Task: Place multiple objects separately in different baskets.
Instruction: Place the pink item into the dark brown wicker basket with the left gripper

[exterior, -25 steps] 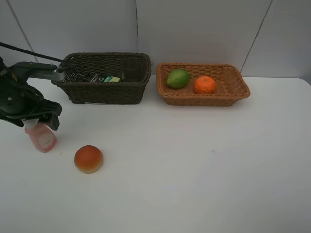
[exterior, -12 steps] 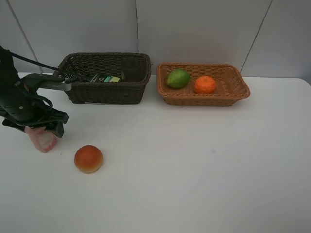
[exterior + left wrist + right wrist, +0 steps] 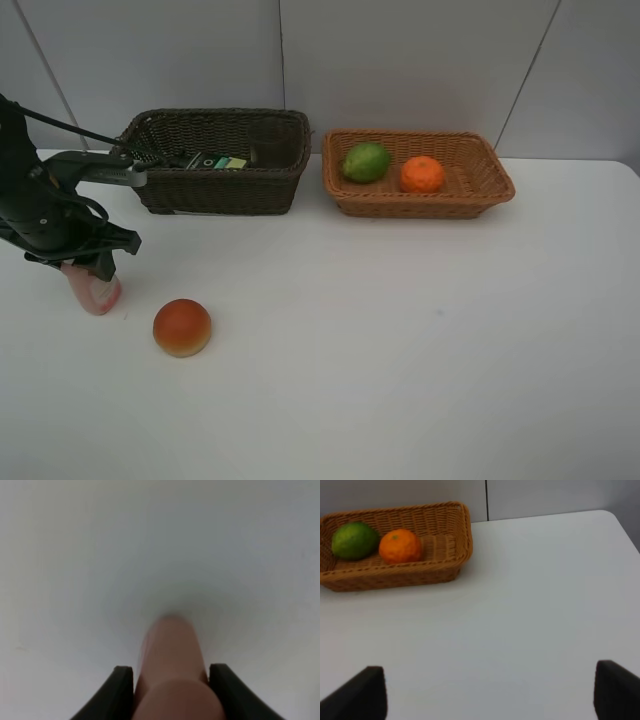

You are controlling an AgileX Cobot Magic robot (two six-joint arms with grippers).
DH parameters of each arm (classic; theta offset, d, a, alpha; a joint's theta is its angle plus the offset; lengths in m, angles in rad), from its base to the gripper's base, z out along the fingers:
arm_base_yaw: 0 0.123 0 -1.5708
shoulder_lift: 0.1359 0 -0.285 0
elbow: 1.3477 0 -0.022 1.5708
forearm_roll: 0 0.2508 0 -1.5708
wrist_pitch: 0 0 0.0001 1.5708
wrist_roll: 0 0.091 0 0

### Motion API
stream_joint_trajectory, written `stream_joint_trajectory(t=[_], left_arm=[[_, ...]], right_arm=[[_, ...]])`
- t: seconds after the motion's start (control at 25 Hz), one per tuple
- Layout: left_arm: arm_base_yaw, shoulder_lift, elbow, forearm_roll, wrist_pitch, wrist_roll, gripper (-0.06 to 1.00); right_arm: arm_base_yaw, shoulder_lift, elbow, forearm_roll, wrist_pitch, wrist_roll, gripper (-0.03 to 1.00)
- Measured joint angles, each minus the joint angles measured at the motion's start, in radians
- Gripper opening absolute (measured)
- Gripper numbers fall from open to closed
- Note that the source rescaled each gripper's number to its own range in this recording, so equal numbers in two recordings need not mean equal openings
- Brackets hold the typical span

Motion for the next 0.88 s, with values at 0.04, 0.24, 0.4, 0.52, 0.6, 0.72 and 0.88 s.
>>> stream_joint_trajectory(t=[0.04,0.24,0.4,0.52,0.6,0.72,0.88], left_arm=[[0.0,0.0,0.0,0.0,0.0,0.0,0.43],[0.0,0.0,0.0,0.0,-0.006,0.0,0.43],[0.0,0.0,0.0,0.0,-0.017,0.0,0.43],[0.0,0.0,0.0,0.0,-0.017,0.0,0.43],[0.0,0.0,0.0,0.0,-0.017,0.0,0.43],[0.0,0.0,0.0,0.0,-0.019,0.0,0.43],[0.0,0.0,0.0,0.0,-0.022,0.0,0.43]], right_arm=[[0.0,0.0,0.0,0.0,0.0,0.0,0.67],[0.0,0.0,0.0,0.0,0.0,0.0,0.67],[0.0,0.0,0.0,0.0,0.0,0.0,0.67],[0.0,0.0,0.0,0.0,0.0,0.0,0.67],[0.0,0.0,0.0,0.0,0.0,0.0,0.67],[0.0,0.0,0.0,0.0,0.0,0.0,0.67],[0.0,0.0,0.0,0.0,0.0,0.0,0.67]])
